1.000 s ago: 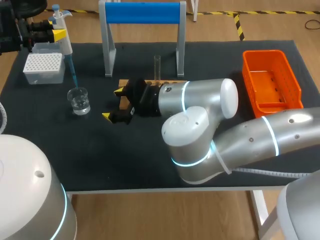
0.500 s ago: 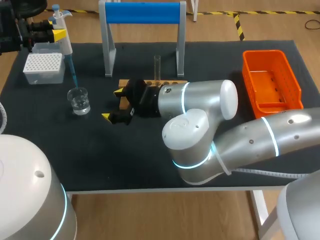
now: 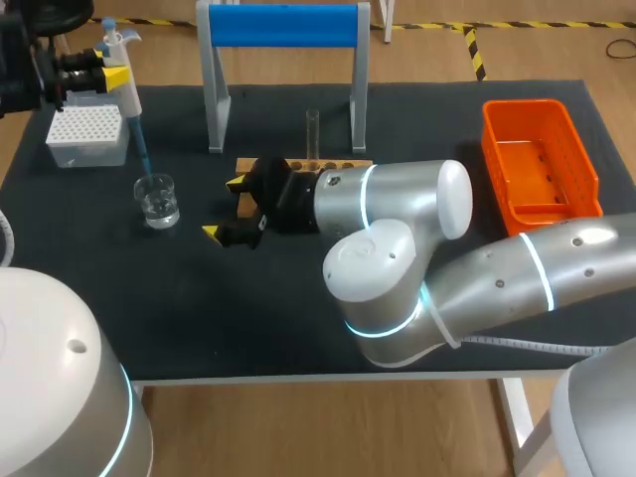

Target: Invert the test tube, pick up the pipette, mount the tip to pipette, aspirate from beaker and dispense into the tube, eject the tip, return the pipette, and cap with the stopper.

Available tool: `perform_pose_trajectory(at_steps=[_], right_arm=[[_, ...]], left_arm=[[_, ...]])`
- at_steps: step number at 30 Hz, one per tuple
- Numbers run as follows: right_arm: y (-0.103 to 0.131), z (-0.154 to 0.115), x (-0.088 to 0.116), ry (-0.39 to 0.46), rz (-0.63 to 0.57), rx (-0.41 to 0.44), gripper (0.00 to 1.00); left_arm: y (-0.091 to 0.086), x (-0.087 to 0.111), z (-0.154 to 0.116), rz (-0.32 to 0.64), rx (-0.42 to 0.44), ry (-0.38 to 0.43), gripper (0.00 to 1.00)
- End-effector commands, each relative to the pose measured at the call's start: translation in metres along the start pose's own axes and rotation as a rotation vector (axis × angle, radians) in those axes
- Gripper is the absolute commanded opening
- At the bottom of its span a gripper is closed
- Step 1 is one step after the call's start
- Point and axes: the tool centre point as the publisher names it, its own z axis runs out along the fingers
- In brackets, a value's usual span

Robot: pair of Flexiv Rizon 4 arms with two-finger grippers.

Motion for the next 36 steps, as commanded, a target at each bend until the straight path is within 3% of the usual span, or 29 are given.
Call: perform_pose_trajectory(at_steps=[1,17,36], right_arm=[[0.0,0.001,0.0,0.001,0.0,0.002,1.0],[0.0,0.001,0.0,0.001,0.0,0.002,1.0],[0.0,0.001,0.0,0.001,0.0,0.002,1.0]], left_arm=[[0.007,-0.004,0.001,-0.002,0.009,0.004,0.0],[0.031,-0.01,0.007,-0.018,-0.009,0.009,0.0],[0.043,-0.014,0.01,0.024,-0.002,-0.04,0.0]])
